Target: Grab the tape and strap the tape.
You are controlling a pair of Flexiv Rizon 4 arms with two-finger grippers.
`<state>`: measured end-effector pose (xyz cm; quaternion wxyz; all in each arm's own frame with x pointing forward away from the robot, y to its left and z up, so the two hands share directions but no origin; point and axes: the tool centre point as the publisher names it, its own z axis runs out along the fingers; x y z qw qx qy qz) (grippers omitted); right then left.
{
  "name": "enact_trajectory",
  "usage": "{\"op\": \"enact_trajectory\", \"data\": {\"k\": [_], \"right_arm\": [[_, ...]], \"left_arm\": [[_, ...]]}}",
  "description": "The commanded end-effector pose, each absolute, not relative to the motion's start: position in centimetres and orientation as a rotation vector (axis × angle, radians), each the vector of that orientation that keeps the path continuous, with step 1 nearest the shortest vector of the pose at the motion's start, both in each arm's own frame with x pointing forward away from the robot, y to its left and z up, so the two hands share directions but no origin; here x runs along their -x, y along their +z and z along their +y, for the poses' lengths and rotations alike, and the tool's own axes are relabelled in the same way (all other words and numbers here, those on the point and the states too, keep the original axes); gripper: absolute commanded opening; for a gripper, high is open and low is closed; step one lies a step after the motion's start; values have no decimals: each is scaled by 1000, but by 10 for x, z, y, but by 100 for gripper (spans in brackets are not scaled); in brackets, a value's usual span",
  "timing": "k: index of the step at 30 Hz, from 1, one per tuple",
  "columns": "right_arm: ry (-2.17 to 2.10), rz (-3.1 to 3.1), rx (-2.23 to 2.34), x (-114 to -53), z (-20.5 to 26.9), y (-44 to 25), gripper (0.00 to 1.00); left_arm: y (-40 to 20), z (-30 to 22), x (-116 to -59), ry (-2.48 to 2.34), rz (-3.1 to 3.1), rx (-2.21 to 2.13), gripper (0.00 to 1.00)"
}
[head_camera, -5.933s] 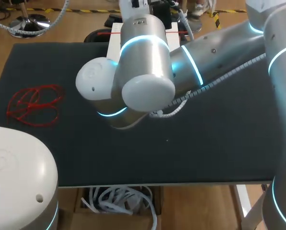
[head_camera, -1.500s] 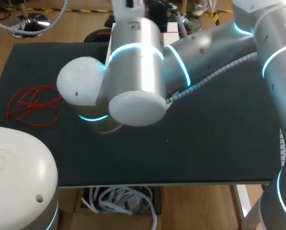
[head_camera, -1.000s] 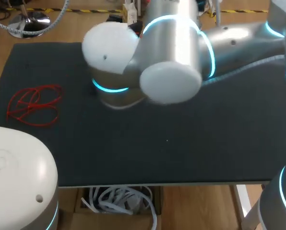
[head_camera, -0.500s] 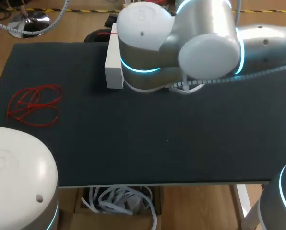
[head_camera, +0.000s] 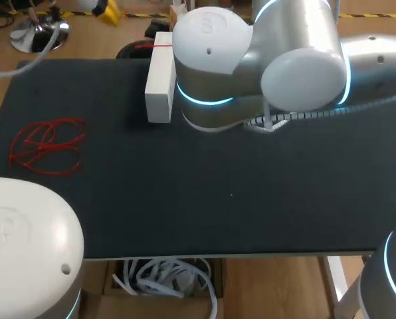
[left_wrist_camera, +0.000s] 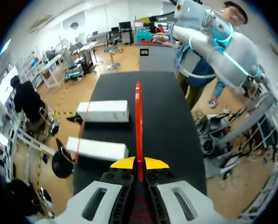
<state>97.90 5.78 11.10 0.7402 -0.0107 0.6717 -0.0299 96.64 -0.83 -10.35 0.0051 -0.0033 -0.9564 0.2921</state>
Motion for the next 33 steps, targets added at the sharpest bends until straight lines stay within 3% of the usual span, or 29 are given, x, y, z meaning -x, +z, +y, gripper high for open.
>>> {"op": "enact_trajectory", "data": {"k": [1,11,33], "right_arm": [[-66,1479,27,-978,57,113,100],[-66,1479,27,-978,57,113,100],[-66,1479,27,-978,57,113,100]], "left_arm": [[-140,25,-950,886,-3006,-110,0],[-182,95,-953,653,-2967,-258,0],[-232,188,-940,310,-2700,-532,0]]}}
